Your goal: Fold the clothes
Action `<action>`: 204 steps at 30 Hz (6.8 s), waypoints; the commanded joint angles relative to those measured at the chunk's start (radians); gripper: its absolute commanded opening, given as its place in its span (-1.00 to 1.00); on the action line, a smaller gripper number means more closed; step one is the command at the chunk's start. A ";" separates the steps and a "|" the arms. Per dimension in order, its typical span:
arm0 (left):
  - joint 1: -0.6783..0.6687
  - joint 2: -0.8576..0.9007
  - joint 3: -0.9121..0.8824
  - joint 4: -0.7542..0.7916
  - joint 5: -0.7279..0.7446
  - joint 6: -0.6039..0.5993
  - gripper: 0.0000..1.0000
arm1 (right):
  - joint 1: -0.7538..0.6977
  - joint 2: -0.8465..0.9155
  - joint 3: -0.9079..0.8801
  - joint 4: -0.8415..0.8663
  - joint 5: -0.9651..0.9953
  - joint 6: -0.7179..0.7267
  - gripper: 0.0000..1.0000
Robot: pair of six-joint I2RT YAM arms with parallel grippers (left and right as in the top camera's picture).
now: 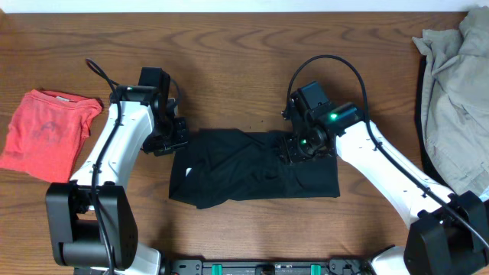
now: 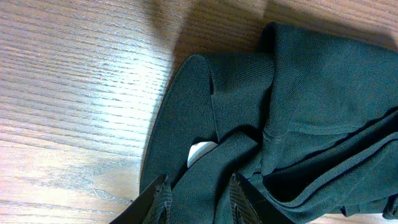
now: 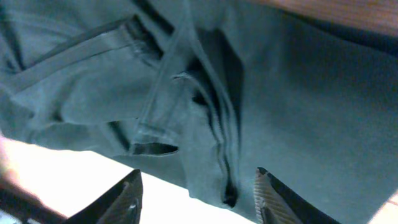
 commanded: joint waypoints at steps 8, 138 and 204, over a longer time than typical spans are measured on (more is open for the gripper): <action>0.002 -0.009 0.017 -0.002 -0.013 -0.010 -0.33 | 0.003 0.092 -0.012 -0.003 0.200 0.151 -0.40; 0.186 0.277 -0.041 0.216 0.149 0.319 0.43 | -0.199 0.000 0.005 -0.020 0.160 -0.031 0.08; -0.469 0.270 0.349 -0.229 0.243 -0.051 -0.76 | -0.305 0.000 0.005 -0.076 0.211 -0.031 0.16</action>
